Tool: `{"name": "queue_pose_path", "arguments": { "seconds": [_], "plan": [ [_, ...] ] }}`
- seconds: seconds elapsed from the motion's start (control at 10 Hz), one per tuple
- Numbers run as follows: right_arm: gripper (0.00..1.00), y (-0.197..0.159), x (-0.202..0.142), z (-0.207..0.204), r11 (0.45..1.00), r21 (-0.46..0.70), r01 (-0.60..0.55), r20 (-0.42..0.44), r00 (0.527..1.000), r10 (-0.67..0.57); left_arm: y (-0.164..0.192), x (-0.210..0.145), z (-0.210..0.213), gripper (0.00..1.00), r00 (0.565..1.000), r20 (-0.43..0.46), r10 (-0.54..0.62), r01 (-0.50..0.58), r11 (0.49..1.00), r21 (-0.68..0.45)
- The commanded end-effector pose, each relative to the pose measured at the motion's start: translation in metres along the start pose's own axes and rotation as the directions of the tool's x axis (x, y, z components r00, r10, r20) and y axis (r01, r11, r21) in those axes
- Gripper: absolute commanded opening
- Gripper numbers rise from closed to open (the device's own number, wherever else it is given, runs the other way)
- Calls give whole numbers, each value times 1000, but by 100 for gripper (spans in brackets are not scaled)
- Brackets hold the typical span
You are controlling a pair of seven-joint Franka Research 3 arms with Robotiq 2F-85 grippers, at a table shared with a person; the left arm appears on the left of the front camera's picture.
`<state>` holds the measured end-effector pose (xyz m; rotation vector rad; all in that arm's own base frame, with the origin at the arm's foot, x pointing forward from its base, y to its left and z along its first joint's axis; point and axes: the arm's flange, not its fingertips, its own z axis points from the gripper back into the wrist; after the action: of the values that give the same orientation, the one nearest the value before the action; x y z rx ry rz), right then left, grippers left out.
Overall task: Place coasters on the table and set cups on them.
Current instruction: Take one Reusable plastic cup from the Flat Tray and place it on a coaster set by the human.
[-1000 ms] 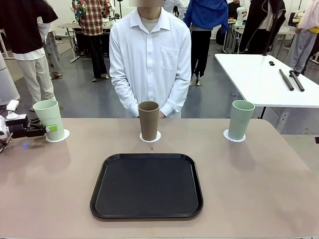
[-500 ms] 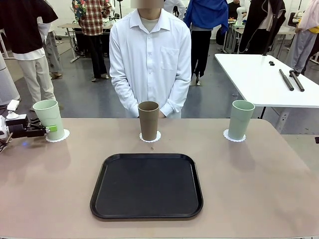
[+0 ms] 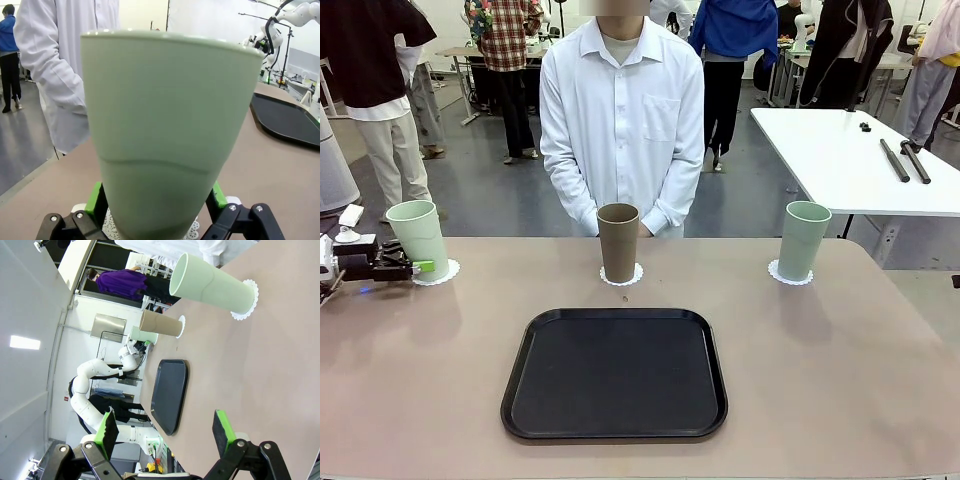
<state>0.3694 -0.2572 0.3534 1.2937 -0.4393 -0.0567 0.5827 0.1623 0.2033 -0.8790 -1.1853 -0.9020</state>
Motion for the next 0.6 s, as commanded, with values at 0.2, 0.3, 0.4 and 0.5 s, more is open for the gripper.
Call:
{"name": "queue_pose_path", "arguments": {
  "seconds": [0.2,0.3,0.4,0.5],
  "plan": [
    [100,1,0,-1,1000,2,-1,0,1000,1,3,8,3,100,996,-87,-11,10,1000,-16],
    [100,1,0,-1,1000,2,-1,0,1000,1,1,11,7,100,993,-114,-7,5,1000,-18],
    [100,1,0,-1,1000,2,-1,0,1000,1,-1,16,14,100,990,-138,-13,10,1000,-22],
    [100,1,0,-1,1000,2,-1,0,1000,1,-1,21,22,100,987,-155,-28,27,1000,-10]
  ]
}}
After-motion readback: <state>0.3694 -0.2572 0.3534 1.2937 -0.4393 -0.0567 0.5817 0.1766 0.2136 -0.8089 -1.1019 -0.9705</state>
